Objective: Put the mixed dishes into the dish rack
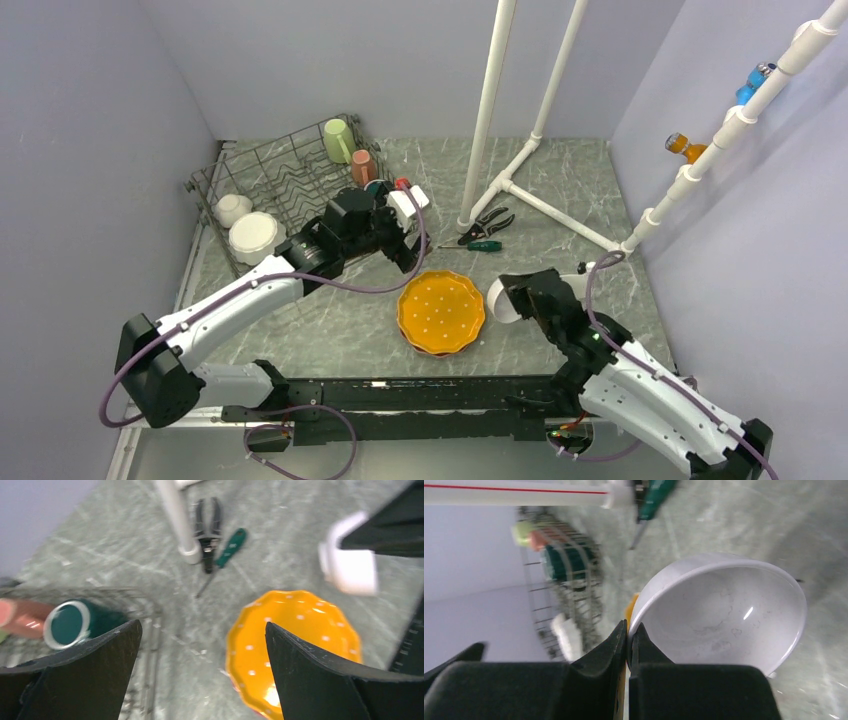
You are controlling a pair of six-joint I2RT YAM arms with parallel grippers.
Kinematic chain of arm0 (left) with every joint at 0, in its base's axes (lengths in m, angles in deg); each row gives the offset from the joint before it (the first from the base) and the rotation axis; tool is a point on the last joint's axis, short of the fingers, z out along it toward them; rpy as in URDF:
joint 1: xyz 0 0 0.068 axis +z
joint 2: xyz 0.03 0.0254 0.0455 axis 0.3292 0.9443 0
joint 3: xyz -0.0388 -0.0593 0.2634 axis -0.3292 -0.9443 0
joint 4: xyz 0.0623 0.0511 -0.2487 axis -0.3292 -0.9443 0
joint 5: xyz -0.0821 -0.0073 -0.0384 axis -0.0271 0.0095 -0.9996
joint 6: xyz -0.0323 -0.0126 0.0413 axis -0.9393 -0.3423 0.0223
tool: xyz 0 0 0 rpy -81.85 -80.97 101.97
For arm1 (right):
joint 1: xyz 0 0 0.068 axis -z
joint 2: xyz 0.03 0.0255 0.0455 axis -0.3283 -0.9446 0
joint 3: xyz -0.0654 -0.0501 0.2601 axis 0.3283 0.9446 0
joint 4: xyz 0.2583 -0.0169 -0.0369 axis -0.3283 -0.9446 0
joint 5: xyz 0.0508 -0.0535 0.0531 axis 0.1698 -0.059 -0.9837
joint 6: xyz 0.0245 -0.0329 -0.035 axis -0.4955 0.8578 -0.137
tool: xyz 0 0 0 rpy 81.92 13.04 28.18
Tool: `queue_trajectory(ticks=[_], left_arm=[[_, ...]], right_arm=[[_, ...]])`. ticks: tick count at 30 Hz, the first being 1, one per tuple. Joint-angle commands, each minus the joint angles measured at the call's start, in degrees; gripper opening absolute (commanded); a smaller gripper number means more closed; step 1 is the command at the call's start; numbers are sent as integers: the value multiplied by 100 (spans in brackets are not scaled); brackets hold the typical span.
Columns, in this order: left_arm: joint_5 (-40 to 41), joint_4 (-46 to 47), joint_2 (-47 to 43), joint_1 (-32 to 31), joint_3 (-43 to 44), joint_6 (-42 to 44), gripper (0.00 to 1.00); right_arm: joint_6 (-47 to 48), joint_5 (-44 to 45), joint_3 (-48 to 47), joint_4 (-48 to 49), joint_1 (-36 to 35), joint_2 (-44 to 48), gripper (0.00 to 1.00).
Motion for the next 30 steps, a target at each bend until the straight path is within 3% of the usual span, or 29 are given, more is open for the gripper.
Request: queue_trajectory(ticks=[1, 5, 11, 30], left_arm=[[-1809, 267, 220, -31, 316, -517, 100], [-2165, 279, 412, -33, 410, -717, 99], [-2055, 224, 391, -25, 432, -709, 99], [-2194, 186, 737, -16, 657, -1470, 99]], right_arm=[[685, 58, 165, 1814, 25, 510, 0], [835, -243, 242, 2712, 25, 566, 0], [780, -748, 239, 4160, 64, 134, 0], [195, -1982, 260, 5969, 128, -1132, 0]])
